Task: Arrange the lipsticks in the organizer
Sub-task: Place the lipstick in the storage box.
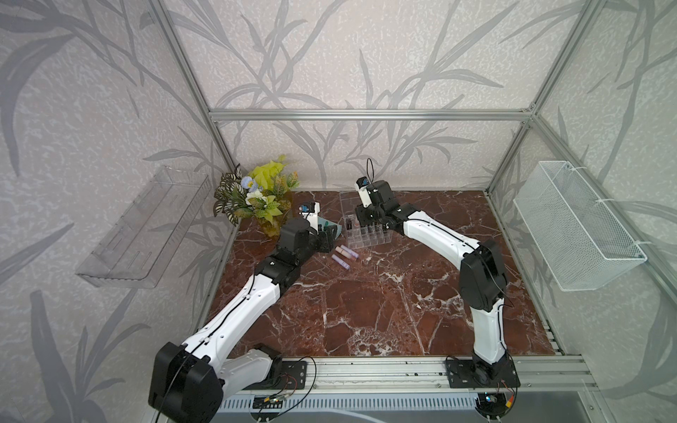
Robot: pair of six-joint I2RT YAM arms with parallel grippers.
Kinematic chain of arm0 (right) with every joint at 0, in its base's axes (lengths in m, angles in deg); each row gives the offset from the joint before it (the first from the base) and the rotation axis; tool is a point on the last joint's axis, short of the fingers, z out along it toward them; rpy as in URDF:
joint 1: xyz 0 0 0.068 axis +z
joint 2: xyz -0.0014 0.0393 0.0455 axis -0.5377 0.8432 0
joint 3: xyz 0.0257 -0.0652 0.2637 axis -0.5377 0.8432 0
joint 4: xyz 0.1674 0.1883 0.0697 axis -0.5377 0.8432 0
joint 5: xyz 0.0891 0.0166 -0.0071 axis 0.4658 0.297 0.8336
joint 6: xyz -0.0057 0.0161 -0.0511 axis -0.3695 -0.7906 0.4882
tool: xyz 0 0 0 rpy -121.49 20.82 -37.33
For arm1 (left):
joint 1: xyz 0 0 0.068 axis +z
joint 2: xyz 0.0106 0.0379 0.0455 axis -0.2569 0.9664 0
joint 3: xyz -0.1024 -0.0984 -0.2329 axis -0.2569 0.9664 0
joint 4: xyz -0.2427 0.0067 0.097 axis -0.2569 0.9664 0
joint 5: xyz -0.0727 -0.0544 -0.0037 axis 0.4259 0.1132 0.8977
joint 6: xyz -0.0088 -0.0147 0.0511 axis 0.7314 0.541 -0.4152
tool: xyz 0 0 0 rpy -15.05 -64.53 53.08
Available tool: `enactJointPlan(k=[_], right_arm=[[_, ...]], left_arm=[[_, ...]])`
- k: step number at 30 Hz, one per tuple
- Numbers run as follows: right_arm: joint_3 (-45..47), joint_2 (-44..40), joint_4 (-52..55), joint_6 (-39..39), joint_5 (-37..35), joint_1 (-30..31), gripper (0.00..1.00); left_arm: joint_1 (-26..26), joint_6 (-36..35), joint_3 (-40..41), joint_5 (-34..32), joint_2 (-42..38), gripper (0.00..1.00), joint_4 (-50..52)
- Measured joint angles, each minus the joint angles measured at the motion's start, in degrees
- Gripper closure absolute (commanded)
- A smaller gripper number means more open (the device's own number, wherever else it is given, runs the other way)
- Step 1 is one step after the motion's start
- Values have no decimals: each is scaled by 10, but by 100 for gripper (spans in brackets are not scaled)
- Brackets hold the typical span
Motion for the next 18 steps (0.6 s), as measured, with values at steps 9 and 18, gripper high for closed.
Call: enactJointPlan(k=[9,18], right_arm=[[-12,32,-18,13,-16,2,81],[-10,37,-40,13,-30,2,81]], left_arm=[[12,-5,3,6,-12,45,2],[16,-10,10,15,-12,46,2]])
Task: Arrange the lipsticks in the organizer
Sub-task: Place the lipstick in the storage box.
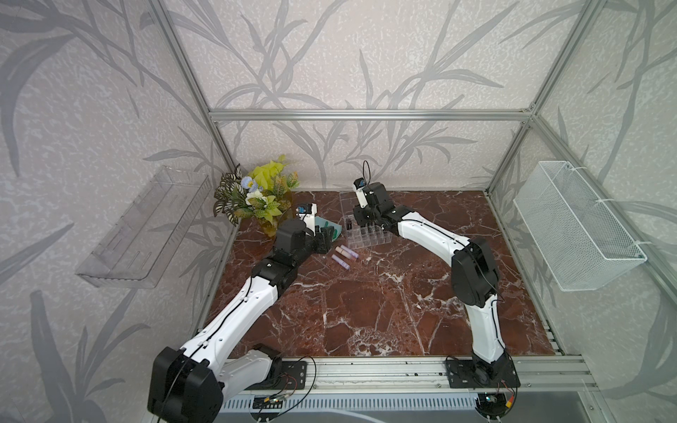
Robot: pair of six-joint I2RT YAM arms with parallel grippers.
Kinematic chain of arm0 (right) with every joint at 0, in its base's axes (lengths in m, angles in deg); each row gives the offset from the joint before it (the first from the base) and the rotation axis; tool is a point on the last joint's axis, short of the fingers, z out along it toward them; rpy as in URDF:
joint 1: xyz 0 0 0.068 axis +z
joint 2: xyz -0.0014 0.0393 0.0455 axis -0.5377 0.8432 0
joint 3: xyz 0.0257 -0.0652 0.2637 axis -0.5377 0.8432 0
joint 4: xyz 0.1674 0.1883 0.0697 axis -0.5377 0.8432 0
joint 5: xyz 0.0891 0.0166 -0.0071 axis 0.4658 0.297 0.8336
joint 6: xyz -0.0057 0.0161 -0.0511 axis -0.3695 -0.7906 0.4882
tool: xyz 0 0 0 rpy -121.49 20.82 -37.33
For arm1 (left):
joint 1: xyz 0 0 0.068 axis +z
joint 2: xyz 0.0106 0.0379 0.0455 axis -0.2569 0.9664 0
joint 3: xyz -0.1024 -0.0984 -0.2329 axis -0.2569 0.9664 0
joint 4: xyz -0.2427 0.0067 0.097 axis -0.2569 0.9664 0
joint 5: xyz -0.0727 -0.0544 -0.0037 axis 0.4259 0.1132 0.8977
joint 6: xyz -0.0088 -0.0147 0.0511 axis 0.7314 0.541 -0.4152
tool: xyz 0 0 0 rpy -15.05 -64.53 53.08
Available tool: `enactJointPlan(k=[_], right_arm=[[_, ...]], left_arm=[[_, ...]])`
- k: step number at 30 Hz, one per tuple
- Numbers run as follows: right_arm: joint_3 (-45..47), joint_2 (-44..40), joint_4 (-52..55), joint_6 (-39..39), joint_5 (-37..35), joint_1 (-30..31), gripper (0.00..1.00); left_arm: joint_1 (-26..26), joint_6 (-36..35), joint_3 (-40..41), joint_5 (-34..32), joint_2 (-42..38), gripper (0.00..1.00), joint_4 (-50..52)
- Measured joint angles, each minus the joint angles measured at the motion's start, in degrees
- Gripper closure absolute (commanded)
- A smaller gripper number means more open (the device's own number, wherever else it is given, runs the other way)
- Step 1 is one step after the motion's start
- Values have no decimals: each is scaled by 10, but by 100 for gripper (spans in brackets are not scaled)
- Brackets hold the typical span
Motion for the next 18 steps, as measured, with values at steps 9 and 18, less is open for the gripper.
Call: enactJointPlan(k=[9,18], right_arm=[[-5,34,-10,0,-1,0,81],[-5,38,-16,2,-6,0,81]], left_arm=[[4,0,0,4,1,47,0],[6,0,0,11,3,47,-3]])
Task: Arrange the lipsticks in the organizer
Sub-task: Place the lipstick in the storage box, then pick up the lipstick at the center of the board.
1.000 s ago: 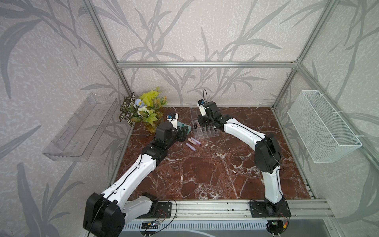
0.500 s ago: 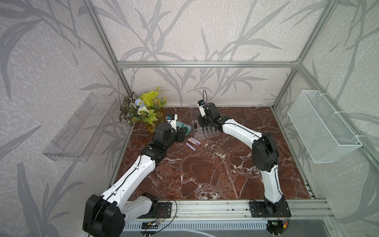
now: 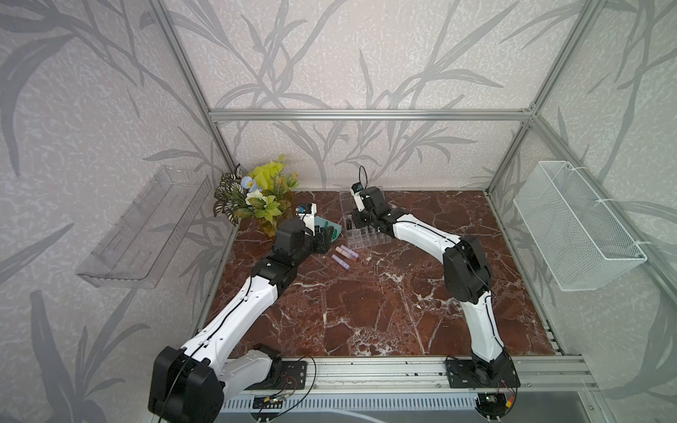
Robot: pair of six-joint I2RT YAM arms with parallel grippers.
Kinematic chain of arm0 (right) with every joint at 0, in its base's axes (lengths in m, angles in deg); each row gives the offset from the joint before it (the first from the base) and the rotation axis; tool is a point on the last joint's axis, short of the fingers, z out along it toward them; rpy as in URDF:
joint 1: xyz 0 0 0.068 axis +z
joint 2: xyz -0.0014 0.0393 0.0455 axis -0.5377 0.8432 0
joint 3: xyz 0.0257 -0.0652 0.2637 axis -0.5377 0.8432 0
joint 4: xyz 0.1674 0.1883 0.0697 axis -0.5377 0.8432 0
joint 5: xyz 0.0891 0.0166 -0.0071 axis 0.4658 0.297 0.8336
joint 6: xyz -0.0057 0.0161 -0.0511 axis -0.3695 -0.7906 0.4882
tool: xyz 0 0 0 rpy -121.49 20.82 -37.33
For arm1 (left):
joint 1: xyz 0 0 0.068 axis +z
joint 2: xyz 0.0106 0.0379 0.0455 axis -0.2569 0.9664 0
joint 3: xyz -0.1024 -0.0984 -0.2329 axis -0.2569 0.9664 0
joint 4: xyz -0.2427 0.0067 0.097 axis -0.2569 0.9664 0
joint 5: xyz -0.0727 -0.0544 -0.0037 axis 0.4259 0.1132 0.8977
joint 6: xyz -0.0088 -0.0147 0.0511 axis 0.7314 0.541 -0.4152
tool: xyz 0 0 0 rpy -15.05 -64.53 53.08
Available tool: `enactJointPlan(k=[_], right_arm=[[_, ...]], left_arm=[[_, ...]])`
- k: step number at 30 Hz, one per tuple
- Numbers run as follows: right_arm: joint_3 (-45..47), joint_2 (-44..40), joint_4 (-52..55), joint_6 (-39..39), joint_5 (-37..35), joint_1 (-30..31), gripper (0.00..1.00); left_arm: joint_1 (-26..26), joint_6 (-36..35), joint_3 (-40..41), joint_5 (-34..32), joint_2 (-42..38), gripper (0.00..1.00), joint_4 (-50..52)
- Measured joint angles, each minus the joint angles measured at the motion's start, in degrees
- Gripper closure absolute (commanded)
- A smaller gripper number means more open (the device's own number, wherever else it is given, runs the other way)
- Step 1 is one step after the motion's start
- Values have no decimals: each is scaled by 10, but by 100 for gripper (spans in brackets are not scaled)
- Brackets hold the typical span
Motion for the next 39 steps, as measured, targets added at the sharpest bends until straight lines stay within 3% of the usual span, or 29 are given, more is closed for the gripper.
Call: enactJointPlan(k=[6,16,21,27,31,35,39], right_arm=[[2,1,-4,0,-4,0,79],[21,1,-16,-1,-3,0,54],[42,-9,-12,-5,3,1,46],[49,-85,69,-18,57,10,44],[65,-172,127,-24,121,26,36],[111,-232,164,-24,158,57,34],[177,-237,183,-37,175,83,34]], left_arm=[[0,0,3,3,3,47,-5],[0,0,4,8,7,47,-5],[0,0,5,11,7,47,-5],[0,5,21,11,5,47,-10],[0,17,47,12,-7,47,-15],[5,41,85,13,-27,48,-34],[10,68,135,6,-47,49,-66]])
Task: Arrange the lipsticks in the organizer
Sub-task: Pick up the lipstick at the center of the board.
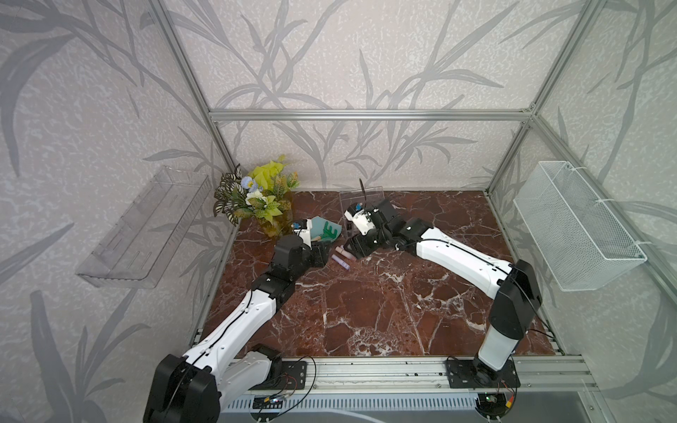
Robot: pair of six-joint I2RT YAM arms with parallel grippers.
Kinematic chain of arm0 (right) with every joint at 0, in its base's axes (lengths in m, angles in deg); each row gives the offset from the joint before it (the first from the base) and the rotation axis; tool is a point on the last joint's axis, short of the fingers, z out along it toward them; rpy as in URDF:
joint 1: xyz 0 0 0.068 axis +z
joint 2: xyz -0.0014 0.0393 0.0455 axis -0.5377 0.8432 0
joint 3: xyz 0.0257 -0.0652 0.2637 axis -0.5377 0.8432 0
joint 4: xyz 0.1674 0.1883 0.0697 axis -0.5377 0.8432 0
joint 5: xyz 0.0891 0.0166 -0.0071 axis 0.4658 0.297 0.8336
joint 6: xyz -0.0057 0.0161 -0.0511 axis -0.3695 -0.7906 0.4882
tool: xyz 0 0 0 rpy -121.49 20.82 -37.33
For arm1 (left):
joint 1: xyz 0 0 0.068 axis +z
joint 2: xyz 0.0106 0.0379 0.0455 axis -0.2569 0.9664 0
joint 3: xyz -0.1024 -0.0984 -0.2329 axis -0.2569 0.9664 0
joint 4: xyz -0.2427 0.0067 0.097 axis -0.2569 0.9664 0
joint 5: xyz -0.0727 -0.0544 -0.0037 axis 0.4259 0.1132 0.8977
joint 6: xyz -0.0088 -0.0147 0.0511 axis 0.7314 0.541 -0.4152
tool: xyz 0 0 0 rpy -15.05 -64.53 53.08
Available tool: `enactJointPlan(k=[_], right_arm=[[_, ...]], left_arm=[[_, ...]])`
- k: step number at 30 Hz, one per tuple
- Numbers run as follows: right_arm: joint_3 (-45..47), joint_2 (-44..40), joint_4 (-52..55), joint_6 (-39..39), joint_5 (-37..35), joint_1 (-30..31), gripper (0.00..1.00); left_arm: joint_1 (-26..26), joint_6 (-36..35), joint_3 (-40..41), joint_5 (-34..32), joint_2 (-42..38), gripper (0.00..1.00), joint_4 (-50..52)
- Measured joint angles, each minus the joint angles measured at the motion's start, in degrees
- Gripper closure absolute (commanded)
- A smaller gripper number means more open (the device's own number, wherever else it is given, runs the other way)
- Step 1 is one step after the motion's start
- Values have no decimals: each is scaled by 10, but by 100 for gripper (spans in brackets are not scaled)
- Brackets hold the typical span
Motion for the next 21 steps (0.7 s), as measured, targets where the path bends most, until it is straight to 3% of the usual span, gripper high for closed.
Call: enactJointPlan(k=[5,14,21], right_arm=[[56,1,21,-23,2,5,34],[33,26,22,-37,2,10,34],[8,73,28,-37,-3,11,36]], left_arm=[[3,19,33,-5,-1,48,-23],[20,49,98,-4,11,48,-89],[35,63,104,0,9,48,-101]])
